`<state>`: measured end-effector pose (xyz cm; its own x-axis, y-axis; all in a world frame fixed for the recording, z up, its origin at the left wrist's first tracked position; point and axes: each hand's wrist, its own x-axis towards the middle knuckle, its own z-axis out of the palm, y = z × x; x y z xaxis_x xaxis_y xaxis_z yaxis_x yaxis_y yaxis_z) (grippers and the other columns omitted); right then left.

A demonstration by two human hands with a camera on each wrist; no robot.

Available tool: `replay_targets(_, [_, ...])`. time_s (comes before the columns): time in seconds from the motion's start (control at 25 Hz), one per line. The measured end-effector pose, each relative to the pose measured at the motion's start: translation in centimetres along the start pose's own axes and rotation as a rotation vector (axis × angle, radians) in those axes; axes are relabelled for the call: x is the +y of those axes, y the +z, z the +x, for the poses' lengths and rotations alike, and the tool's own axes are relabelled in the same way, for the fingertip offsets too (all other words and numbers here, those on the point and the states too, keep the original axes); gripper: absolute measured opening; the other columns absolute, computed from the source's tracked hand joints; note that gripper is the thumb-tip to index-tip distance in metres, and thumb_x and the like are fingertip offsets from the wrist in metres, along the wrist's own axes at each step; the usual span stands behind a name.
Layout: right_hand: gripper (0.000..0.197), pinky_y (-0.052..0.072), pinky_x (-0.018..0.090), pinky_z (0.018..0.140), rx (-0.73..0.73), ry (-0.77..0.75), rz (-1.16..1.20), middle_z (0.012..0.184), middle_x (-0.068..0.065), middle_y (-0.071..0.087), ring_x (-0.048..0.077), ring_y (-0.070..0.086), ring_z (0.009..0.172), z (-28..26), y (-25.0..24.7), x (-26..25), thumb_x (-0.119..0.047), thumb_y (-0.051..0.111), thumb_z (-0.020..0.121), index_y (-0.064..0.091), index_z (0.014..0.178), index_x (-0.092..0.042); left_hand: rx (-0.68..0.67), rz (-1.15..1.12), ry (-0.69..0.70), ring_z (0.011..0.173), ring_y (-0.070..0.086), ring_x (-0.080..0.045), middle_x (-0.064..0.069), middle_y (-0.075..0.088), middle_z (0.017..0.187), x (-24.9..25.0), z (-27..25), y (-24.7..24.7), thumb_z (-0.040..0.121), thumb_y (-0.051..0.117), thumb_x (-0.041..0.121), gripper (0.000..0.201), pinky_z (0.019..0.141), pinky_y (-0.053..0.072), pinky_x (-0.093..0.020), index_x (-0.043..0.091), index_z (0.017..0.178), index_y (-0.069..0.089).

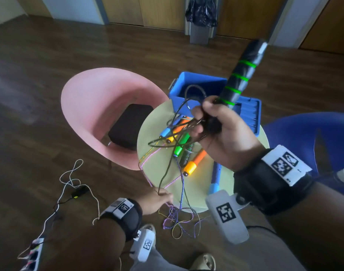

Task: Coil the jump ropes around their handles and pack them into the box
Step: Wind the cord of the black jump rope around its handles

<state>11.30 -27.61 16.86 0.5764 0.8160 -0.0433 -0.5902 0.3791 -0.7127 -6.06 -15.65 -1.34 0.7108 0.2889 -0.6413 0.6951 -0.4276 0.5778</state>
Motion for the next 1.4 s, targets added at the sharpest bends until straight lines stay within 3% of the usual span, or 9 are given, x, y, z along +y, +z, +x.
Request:
replay_targets(0.16, [0.018,0.042,0.026,0.057,0.028,-0.102,-0.160,0.070,0.005,0.055,0.017,0.049,0.058,0.0,-1.9,-2.0,-0.008,0.056,0.084,0.069,0.078,-0.019,0.404,-0.302,-0.255,0.054,0.060,-0.022,-0.020,0.066,0.068,-2.1,0.9,-1.3,0.103,0.040,0.048,0.065,0.060,0.044,-0.026,0.013,0.052,0.061])
replay_targets(0.32, [0.020,0.047,0.024,0.058,0.065,-0.110,-0.635,0.065,-0.003,0.060,0.015,0.052,0.058,-0.6,-3.5,-1.3,0.006,0.063,0.087,0.067,0.083,-0.013,0.636,-0.563,-0.101,0.039,0.045,-0.020,-0.017,0.053,0.052,-0.6,-1.9,-4.7,0.083,0.058,0.046,0.050,0.047,0.037,-0.024,0.007,0.053,0.050])
replay_targets(0.4, [0.020,0.045,0.024,0.059,0.063,-0.067,-0.807,0.061,-0.008,0.058,0.013,0.049,0.057,-1.0,-3.5,-0.2,0.007,0.064,0.087,0.065,0.084,-0.013,0.606,-0.574,0.100,0.044,0.037,-0.019,-0.014,0.042,0.053,1.0,-3.8,-6.3,0.087,0.057,0.032,0.045,0.044,0.028,-0.024,0.000,0.058,0.044])
replay_targets(0.68, [0.023,0.045,0.030,0.059,-0.062,0.175,-1.135,0.067,-0.001,0.058,0.015,0.051,0.058,-0.8,-4.3,4.5,-0.015,0.071,0.084,0.070,0.094,-0.035,0.496,-0.404,0.522,0.055,0.053,-0.011,-0.001,0.059,0.058,7.9,-7.6,-7.9,0.093,0.060,0.028,0.030,0.056,0.043,-0.018,0.010,0.070,0.065])
replay_targets(0.84, [0.018,0.042,0.032,0.061,-0.163,0.314,-1.166,0.058,-0.001,0.056,0.015,0.051,0.055,-0.7,-4.1,5.7,-0.017,0.071,0.084,0.058,0.072,-0.020,0.437,-0.498,0.545,0.062,0.060,-0.017,-0.015,0.065,0.072,9.4,-7.4,-7.5,0.089,0.059,0.027,0.026,0.062,0.050,-0.026,0.004,0.081,0.068])
replay_targets(1.0, [0.013,0.043,0.034,0.063,-0.211,0.399,-1.028,0.059,0.006,0.056,0.021,0.051,0.057,-0.8,-4.7,5.5,-0.022,0.073,0.080,0.068,0.069,-0.027,0.415,-0.604,0.577,0.067,0.064,-0.018,-0.010,0.067,0.074,9.5,-7.3,-7.2,0.094,0.060,0.016,0.019,0.068,0.056,-0.030,0.000,0.087,0.068])
replay_targets(1.12, [0.022,0.042,0.034,0.060,-0.209,0.394,-0.982,0.069,0.013,0.052,0.022,0.047,0.059,-0.8,-5.2,4.9,-0.027,0.071,0.072,0.064,0.080,-0.008,0.403,-0.600,0.630,0.075,0.067,-0.018,-0.014,0.070,0.086,8.8,-6.7,-6.8,0.092,0.061,0.014,0.013,0.074,0.056,-0.031,0.007,0.101,0.067])
replay_targets(1.24, [0.021,0.040,0.029,0.055,-0.195,0.329,-0.908,0.066,0.009,0.050,0.023,0.044,0.061,-0.9,-5.4,3.5,-0.018,0.068,0.071,0.059,0.079,-0.001,0.419,-0.624,0.469,0.070,0.064,-0.009,0.002,0.069,0.084,4.7,-2.5,-6.1,0.090,0.066,0.013,0.018,0.070,0.051,-0.027,0.026,0.103,0.067])
replay_targets(1.4, [0.007,0.038,0.026,0.055,-0.135,0.236,-0.781,0.064,0.004,0.050,0.022,0.043,0.059,-1.5,-5.2,1.4,-0.012,0.066,0.069,0.059,0.070,-0.014,0.219,-0.111,0.374,0.090,0.064,0.004,0.014,0.070,0.099,-2.0,2.1,-1.2,0.078,0.074,0.037,0.032,0.081,0.050,-0.017,0.033,0.107,0.063])
